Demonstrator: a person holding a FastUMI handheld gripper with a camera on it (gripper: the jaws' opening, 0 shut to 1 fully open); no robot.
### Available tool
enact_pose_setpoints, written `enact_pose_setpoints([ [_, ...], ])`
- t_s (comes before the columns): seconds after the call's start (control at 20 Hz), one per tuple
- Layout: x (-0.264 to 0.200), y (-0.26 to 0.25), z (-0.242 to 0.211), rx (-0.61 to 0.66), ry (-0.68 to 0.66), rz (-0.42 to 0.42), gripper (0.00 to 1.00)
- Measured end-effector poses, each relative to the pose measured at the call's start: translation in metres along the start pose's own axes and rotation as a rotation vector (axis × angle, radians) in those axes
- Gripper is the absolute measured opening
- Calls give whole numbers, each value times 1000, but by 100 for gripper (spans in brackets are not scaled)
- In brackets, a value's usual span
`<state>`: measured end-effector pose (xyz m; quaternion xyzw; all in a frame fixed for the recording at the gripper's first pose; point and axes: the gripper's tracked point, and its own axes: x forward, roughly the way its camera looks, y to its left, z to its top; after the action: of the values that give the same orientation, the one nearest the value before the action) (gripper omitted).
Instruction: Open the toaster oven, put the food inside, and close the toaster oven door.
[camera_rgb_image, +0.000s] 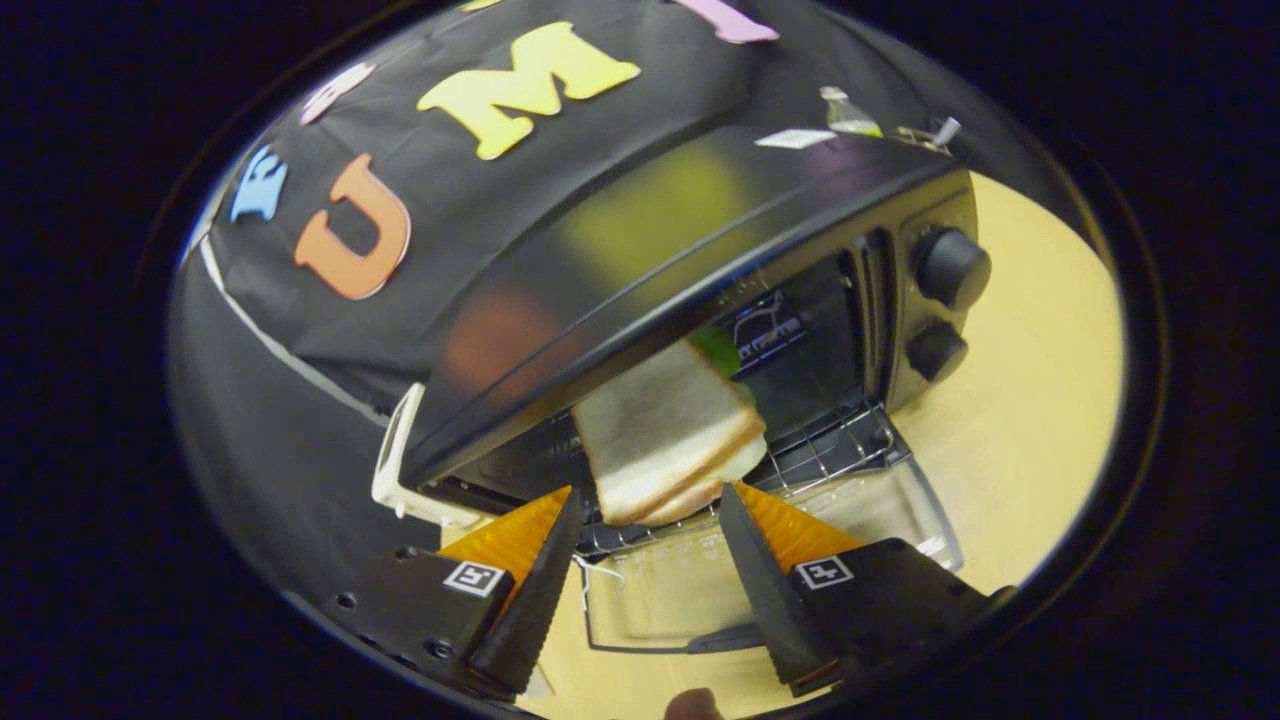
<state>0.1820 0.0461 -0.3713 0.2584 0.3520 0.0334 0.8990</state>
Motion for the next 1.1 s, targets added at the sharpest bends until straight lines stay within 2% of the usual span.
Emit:
enact_pose_setpoints([
  [0.3,-62,13,-19,-273,-6,-20,92],
  [0.45,-89,13,-38,-363,0,-38,94],
  [0.75,-117,-15,-73,-441,33,-99,95],
  [1.1,-86,-64,-127,-451,121,-182,95],
])
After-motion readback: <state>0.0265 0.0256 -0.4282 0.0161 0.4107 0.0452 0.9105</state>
